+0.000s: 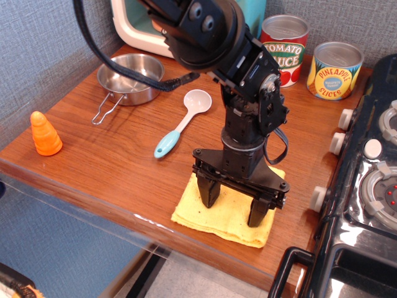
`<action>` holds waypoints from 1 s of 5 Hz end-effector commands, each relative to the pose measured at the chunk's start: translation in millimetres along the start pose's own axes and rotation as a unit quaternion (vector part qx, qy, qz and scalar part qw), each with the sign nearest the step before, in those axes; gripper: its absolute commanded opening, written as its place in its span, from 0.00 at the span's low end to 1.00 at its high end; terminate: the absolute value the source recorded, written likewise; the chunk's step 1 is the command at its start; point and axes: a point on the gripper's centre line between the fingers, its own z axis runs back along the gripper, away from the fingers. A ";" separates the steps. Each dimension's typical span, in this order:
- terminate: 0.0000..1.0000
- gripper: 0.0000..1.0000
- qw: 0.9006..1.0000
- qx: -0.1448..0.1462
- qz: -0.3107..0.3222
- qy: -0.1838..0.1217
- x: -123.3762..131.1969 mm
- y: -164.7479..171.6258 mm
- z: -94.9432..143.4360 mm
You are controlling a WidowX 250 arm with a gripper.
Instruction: Place the yellow towel to the right of the blue ladle
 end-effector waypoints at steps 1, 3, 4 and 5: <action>0.00 1.00 0.998 -0.028 -0.059 0.000 43.0 0.2 -28.8; 0.00 1.00 0.995 -0.042 -0.090 -0.020 119.9 0.8 -30.2; 0.00 1.00 0.993 -0.039 -0.109 -0.026 140.5 0.8 -26.1; 0.00 1.00 0.992 -0.033 -0.117 -0.024 141.9 0.9 -23.6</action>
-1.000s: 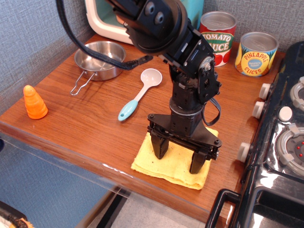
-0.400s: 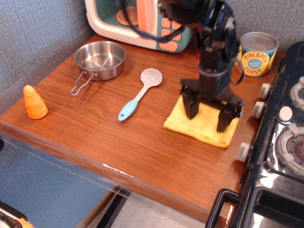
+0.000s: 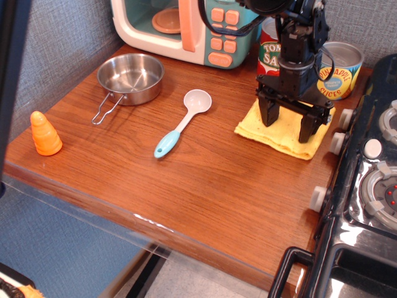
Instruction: Place the yellow towel to the right of the blue ladle
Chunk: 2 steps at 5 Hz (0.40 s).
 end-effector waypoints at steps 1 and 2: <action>0.00 1.00 1.000 0.010 -0.014 0.019 -14.2 1.9 -8.5; 0.00 1.00 1.000 0.013 -0.010 -0.019 -6.2 -1.5 26.7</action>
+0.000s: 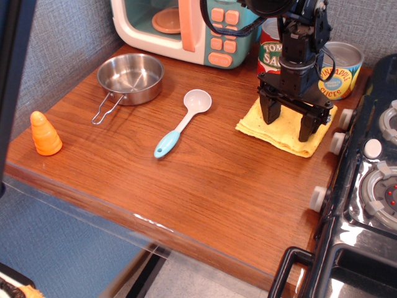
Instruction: Place the yellow towel to the right of the blue ladle
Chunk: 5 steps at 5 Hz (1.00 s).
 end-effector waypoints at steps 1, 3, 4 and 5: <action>0.00 1.00 0.998 0.006 0.013 -0.061 10.5 -0.9 69.0; 0.00 1.00 0.998 0.010 0.041 -0.041 -21.2 0.0 125.6; 0.00 1.00 0.998 0.027 0.058 -0.015 -56.5 1.4 130.3; 0.00 1.00 0.997 0.019 0.071 -0.013 -80.9 3.6 128.4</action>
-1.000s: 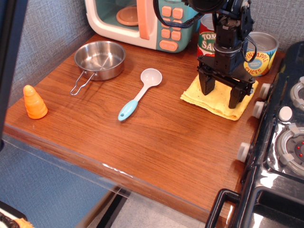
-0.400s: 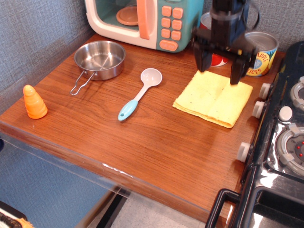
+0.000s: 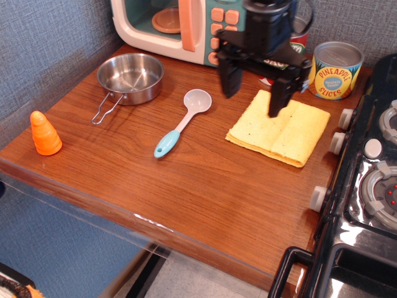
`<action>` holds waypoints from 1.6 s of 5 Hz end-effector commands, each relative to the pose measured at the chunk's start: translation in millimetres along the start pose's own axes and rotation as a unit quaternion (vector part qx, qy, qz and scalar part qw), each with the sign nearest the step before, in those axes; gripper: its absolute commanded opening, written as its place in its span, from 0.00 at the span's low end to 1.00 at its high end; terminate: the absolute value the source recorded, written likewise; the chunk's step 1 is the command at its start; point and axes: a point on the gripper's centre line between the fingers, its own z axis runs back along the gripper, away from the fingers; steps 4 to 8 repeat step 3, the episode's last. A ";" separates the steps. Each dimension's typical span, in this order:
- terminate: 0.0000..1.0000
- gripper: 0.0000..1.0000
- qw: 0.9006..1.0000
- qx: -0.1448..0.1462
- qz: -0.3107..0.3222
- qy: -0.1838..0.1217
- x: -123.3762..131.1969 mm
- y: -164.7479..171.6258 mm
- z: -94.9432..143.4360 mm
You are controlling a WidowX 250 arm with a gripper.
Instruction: Place the yellow towel to the right of the blue ladle
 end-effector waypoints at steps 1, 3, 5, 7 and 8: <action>0.00 1.00 1.000 -0.008 0.007 -0.016 -23.1 8.6 9.2; 1.00 1.00 1.000 -0.008 0.007 -0.016 -23.1 8.6 9.2; 1.00 1.00 1.000 -0.008 0.007 -0.016 -23.1 8.6 9.2; 1.00 1.00 1.000 -0.008 0.007 -0.016 -23.1 8.6 9.2; 1.00 1.00 1.000 -0.008 0.007 -0.016 -23.1 8.6 9.2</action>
